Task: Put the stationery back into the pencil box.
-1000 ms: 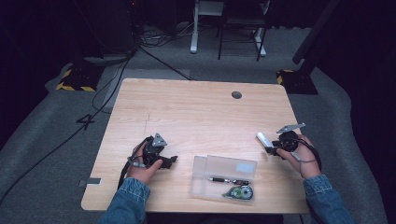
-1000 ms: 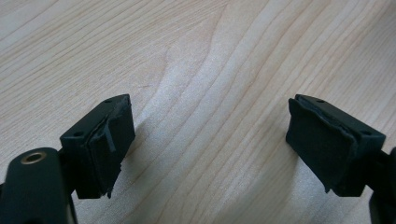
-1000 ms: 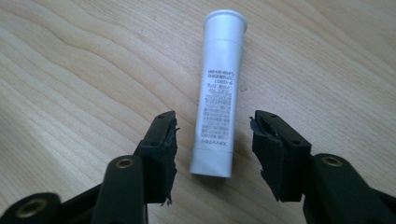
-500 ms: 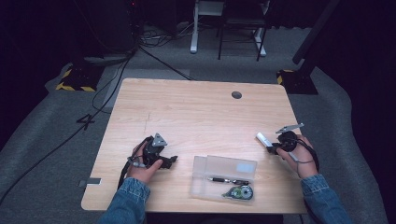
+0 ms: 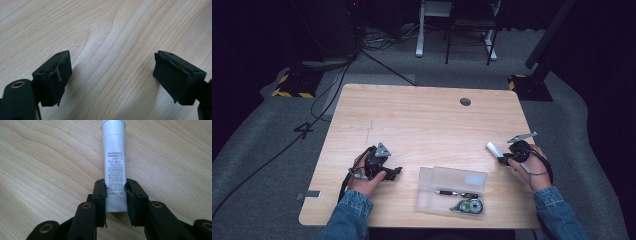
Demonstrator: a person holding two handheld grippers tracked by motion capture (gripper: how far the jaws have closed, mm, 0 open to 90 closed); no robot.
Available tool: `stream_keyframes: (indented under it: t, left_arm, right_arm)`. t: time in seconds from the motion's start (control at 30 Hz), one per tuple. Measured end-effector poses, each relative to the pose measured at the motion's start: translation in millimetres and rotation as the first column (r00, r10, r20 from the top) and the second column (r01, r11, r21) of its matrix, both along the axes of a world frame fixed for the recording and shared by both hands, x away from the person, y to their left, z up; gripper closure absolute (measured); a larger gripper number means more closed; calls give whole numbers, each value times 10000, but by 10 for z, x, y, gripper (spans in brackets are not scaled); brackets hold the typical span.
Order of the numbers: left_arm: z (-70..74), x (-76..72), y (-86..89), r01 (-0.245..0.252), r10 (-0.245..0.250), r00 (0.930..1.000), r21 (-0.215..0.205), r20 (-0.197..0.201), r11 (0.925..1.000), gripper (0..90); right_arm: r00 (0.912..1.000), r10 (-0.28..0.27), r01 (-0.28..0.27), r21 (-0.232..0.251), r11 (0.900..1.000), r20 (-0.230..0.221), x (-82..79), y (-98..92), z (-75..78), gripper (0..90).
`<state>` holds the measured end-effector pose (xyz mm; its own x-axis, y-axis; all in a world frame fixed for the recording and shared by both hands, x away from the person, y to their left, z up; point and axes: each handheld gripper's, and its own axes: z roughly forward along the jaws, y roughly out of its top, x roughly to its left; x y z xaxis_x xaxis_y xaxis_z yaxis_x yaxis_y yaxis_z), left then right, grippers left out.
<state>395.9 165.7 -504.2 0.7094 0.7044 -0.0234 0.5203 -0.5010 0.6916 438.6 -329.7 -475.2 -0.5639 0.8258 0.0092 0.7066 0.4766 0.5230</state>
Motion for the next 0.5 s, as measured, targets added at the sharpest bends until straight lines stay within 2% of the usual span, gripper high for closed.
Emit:
stream_keyframes:
  t: [0.2,0.3,0.5]
  left_arm:
    - [0,3,0,2,-2,10000,2,8,10000,154]
    - [0,2,-1,-1,1,10000,-1,6,10000,154]
    - [0,2,-1,-2,2,10000,3,7,10000,154]
  right_arm:
    - [10000,14,-14,71,10000,18,1,5,0,713]
    - [10000,4,-6,290,9996,74,-10,13,30,713]
    - [9987,90,-124,681,9976,494,-78,36,226,714]
